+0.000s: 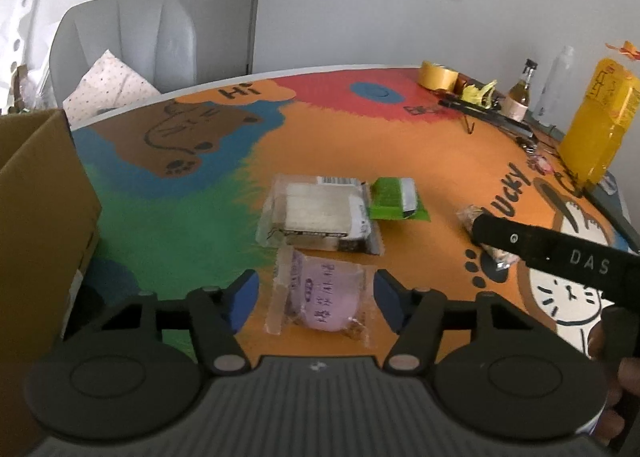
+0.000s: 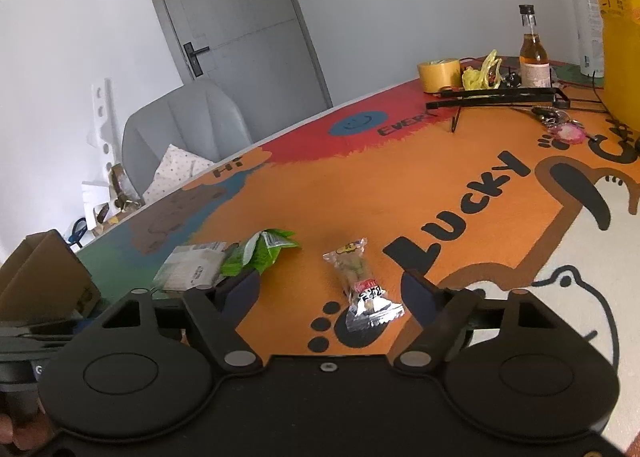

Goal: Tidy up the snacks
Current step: 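Grasp pink-filled packet with left gripper while right gripper grasps small candy packet, then carry pink packet and candy packet into the cardboard box and release both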

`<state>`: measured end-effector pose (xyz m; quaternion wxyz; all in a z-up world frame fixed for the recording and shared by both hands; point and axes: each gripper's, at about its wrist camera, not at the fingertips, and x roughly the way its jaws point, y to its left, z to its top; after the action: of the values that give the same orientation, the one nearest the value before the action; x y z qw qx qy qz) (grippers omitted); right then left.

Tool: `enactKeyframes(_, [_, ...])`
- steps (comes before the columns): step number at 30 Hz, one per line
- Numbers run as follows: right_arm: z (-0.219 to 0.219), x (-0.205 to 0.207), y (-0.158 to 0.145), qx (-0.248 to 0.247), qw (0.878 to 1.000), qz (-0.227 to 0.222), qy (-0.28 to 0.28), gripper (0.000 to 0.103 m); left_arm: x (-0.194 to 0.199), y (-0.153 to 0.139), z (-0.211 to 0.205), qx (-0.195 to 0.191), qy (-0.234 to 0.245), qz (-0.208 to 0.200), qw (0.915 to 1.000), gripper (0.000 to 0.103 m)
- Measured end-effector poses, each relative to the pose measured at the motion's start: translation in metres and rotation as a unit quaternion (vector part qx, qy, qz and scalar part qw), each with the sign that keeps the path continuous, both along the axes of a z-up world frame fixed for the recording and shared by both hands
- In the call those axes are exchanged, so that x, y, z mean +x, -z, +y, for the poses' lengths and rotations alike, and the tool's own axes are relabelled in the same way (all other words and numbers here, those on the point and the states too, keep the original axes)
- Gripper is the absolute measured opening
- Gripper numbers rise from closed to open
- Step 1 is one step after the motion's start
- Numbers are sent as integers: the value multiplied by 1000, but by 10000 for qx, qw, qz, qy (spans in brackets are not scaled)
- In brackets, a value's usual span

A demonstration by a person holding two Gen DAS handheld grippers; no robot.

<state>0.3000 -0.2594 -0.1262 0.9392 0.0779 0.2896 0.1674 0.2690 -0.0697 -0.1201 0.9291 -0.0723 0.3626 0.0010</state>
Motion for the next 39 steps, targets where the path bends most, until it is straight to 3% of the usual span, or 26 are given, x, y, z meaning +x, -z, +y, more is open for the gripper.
enactKeyframes(7, [6,9,2,-135,9999,-15,-5,73,2,4,1,-44,45,-30,10000,43])
enactKeyframes(10, [11,13,4,-212,9998,-19,-60,67,0,3,1,-25,53,-48,10000,37])
enactKeyframes(15, [18,17,10,-367,9993,53,-93,49,-2,0,9,-76,-30,-47,10000,34])
enactKeyframes(17, [19,16,10,-390,9991,79,-143,30,-4,0,12,-101,-71,-46,9999,33])
enactKeyframes(19, [17,14,9,-254,9992,177,-261,17,-6,-1,15,-124,-112,-50,9998,33])
enactKeyframes(39, [22,-46,-23,-31,9979,-323,-560,16,-53,-38,25,-230,-188,-475,9984,17])
